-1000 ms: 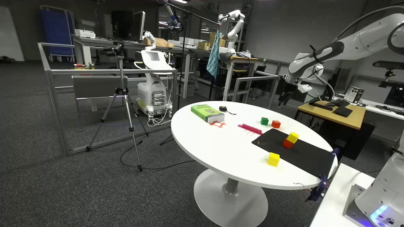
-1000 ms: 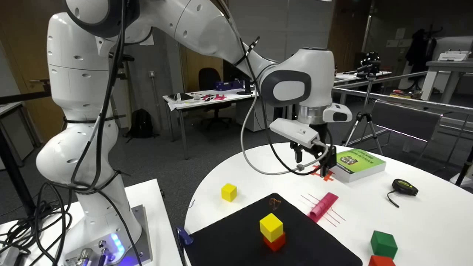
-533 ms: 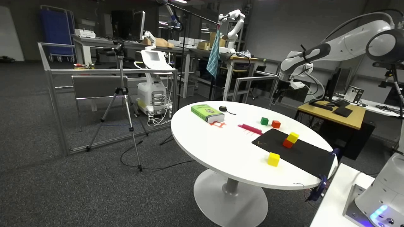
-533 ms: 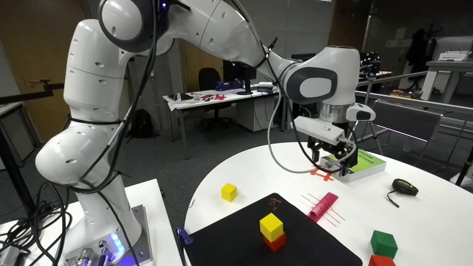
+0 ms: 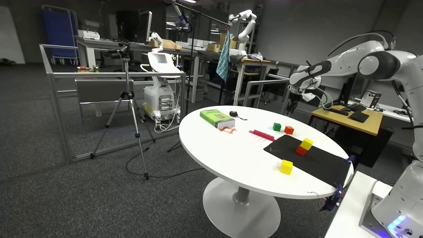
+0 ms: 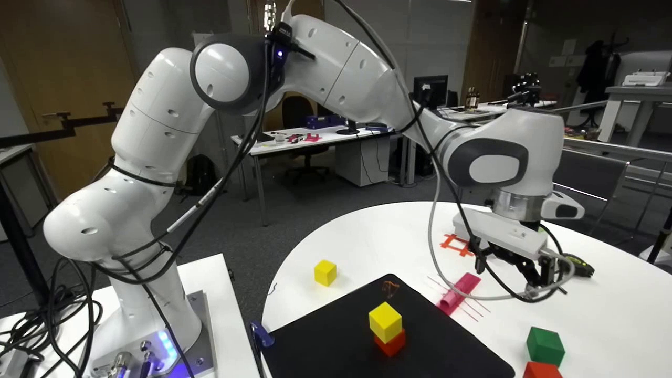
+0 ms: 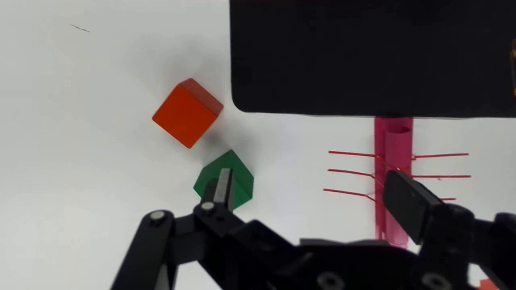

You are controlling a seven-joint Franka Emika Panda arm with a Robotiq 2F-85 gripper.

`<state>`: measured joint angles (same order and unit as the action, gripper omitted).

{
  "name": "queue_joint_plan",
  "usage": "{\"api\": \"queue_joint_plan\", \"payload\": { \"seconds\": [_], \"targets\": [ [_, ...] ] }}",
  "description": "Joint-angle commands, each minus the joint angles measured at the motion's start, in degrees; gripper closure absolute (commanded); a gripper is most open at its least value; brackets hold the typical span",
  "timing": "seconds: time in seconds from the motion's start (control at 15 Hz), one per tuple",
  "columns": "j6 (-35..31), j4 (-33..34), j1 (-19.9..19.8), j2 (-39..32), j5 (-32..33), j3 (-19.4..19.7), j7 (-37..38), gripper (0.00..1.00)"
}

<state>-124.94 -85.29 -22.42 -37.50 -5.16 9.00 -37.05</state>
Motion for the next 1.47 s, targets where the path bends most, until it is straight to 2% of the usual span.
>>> {"api": "queue_joint_plan", "payload": {
  "seconds": [0.0,0.2,0.27,0.53,0.67,1.07,1.2,1.4],
  "targets": [
    [3.5,9.7,-4.6,-6.9,2.4,-0.6,-4.0,0.0],
    [6.8,12.5,-6.9,-9.1,4.1,-1.5,-8.9,0.0],
    [2.6,8.7,-5.9,-7.7,3.5,-0.9,-5.3,0.0],
    [4.4,10.7,-6.7,-9.0,3.6,-1.2,-7.5,0.0],
    [-0.8,7.5,-5.5,-8.4,4.2,-0.8,-9.9,0.0],
    [-14.9,5.9,-5.1,-10.7,8.5,-3.0,-20.8,0.0],
    [-15.3,7.0,-5.1,-11.9,9.8,-3.7,-23.3,0.0],
    [-12.5,9.6,-5.2,-14.0,11.0,-3.8,-26.1,0.0]
  ]
}}
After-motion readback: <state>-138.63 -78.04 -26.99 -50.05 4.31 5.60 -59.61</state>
